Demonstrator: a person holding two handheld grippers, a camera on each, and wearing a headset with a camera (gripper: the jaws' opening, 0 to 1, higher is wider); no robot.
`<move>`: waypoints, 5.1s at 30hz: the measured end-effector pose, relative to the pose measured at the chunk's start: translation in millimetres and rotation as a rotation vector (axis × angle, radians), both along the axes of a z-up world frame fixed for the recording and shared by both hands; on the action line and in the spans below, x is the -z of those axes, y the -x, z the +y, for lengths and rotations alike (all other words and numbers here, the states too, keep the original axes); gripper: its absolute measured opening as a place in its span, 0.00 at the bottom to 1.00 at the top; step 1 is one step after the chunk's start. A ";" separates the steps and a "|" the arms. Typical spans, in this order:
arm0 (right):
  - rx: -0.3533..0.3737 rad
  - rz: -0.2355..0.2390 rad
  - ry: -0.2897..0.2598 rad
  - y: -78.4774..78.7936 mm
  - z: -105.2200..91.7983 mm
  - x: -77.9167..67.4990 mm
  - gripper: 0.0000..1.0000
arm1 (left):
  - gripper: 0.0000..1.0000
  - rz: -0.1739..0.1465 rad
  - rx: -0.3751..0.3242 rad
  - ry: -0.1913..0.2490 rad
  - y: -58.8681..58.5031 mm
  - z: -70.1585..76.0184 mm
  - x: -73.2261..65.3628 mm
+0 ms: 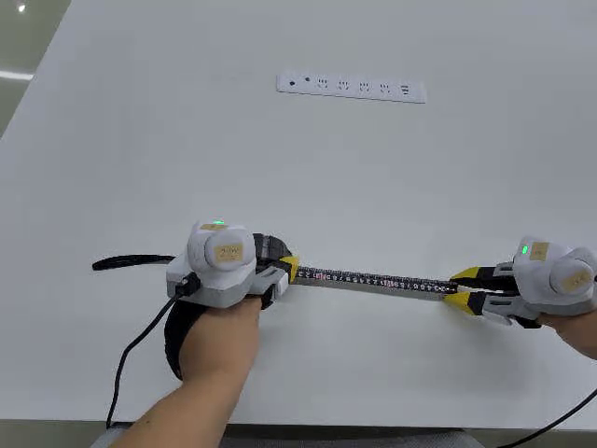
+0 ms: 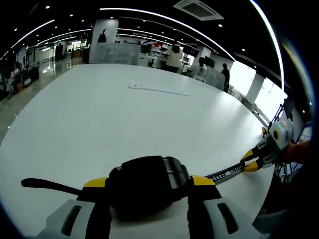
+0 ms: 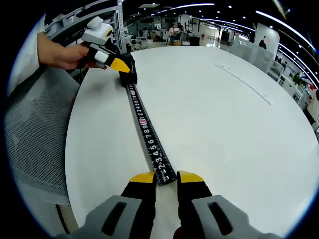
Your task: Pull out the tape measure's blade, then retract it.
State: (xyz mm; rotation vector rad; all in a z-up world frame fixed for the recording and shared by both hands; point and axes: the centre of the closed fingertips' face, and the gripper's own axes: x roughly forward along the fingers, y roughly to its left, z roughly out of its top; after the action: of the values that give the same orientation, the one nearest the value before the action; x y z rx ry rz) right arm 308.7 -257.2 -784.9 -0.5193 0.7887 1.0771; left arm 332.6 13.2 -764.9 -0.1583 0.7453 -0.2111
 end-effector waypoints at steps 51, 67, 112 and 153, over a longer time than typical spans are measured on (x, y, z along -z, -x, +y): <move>-0.117 -0.017 -0.049 -0.1 65.0 -0.2 0.10 | 0.58 0.008 0.019 0.017 0.8 0.0 0.4; -0.133 -0.012 -0.083 -2.1 89.8 0.0 0.09 | 0.58 0.010 0.017 0.018 0.9 -0.4 0.3; -0.139 0.007 -0.161 -4.2 154.1 0.5 0.09 | 0.58 0.017 0.017 0.019 1.1 -0.1 0.3; -0.132 0.051 -0.222 -6.1 198.5 3.5 0.08 | 0.58 0.023 0.009 0.035 1.3 1.0 -0.6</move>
State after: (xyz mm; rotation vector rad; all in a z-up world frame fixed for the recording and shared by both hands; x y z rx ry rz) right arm 314.9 -58.7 -788.4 -0.3606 0.6754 1.2874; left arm 331.3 14.2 -764.3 -0.1912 0.7656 -0.2311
